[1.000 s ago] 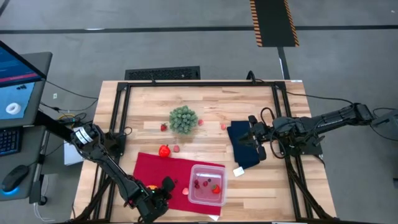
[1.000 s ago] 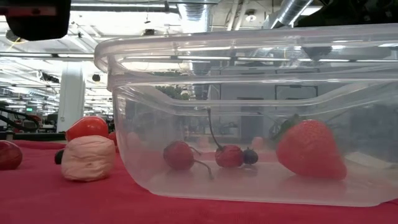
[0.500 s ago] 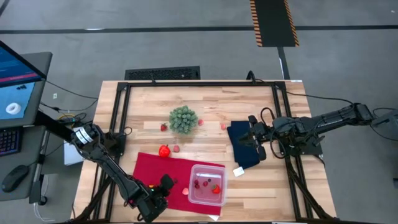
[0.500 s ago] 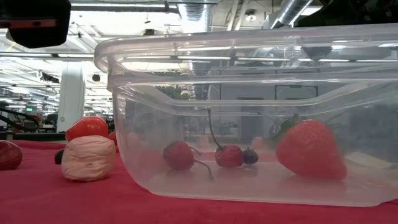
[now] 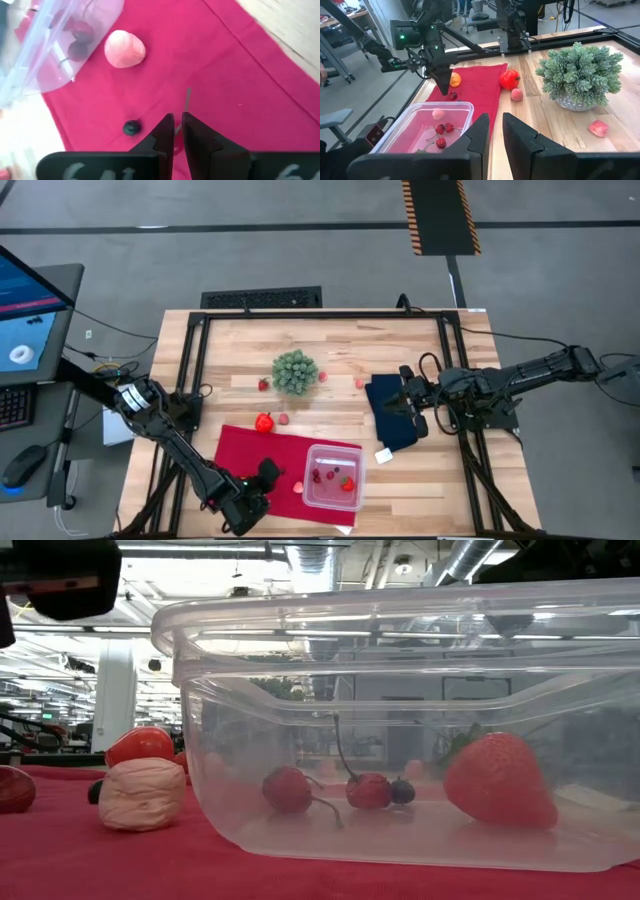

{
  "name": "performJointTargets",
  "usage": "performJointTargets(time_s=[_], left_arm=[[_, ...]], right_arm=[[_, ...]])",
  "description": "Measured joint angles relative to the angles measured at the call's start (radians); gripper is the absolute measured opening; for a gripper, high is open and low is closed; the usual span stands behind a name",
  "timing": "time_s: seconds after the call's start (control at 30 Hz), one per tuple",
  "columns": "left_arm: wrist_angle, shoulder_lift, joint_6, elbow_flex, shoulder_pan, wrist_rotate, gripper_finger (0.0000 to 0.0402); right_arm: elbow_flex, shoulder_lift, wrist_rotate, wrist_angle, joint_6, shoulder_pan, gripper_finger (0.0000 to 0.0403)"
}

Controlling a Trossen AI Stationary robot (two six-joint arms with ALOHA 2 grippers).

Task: Pick and placing Produce into tupperware
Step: Put the cherry into the transparent bin

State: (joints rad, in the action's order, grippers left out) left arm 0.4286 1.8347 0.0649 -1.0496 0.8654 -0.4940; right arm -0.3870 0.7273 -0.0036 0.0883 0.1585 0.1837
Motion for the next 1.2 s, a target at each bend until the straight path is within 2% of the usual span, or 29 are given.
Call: performJointTargets(time_s=[0.3, 0.8, 1.2], left_arm=[[-0.002, 0.000, -0.012, 0.000, 0.001, 0.048, 0.0029], [-0.038, 0.000, 0.006, 0.001, -0.003, 0.036, 0.0029], [-0.042, 0.000, -0.062, 0.013, -0.034, 0.070, 0.0029]], right_arm=[[0.000, 0.000, 0.000, -0.001, 0.000, 0.000, 0.0077], [0.000, 0.000, 0.000, -0.002, 0.000, 0.000, 0.0077], [0.000, 0.000, 0.000, -0.002, 0.000, 0.000, 0.0077]])
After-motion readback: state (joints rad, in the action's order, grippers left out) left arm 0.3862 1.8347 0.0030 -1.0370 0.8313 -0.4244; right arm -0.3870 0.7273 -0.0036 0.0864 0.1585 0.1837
